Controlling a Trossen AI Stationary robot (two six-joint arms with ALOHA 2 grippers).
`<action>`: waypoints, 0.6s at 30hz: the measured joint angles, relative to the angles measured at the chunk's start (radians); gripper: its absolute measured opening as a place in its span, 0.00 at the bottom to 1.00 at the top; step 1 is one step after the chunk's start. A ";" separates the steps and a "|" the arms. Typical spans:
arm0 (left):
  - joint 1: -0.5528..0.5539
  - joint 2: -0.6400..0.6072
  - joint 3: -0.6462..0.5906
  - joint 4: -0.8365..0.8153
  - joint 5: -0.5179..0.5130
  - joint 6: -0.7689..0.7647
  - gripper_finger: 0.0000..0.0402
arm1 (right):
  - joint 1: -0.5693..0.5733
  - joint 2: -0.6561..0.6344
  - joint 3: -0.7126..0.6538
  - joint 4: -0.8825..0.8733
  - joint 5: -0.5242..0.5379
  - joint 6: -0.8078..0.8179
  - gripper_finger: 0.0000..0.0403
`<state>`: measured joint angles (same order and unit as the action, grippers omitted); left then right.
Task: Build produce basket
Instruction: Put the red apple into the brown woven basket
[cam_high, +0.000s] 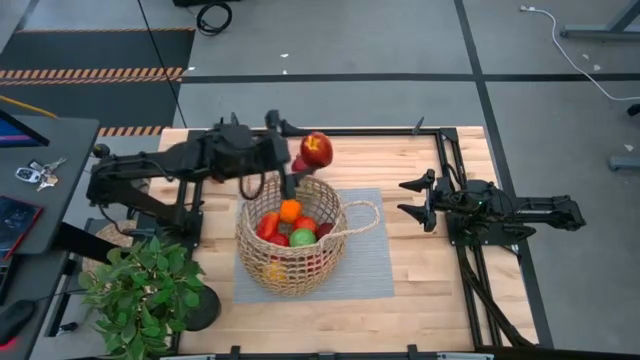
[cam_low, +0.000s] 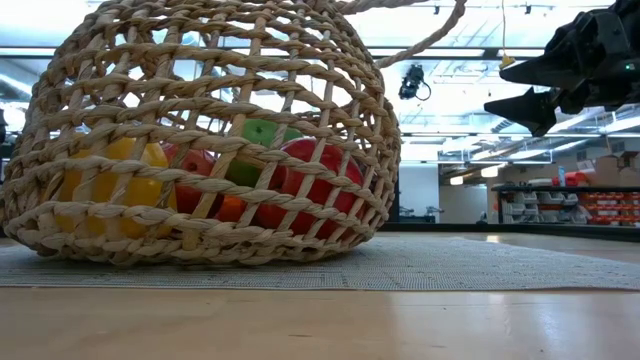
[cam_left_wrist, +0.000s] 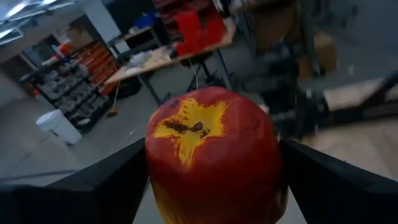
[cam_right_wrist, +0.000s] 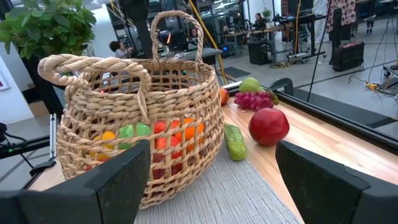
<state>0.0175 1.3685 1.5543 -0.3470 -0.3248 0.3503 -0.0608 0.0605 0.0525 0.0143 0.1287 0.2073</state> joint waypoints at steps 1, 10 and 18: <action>0.005 -0.012 0.000 0.012 0.002 -0.023 0.87 | 0.000 0.000 0.000 0.000 0.000 0.000 0.87; 0.054 -0.053 0.000 -0.029 0.000 -0.410 0.87 | 0.000 0.000 0.000 0.013 0.000 0.000 0.87; 0.054 -0.044 0.000 -0.074 0.000 -0.767 0.87 | 0.000 0.000 0.000 0.014 0.000 0.000 0.87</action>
<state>0.0711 1.3241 1.5539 -0.4205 -0.3251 -0.4164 -0.0608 0.0605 0.0525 0.0284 0.1287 0.2073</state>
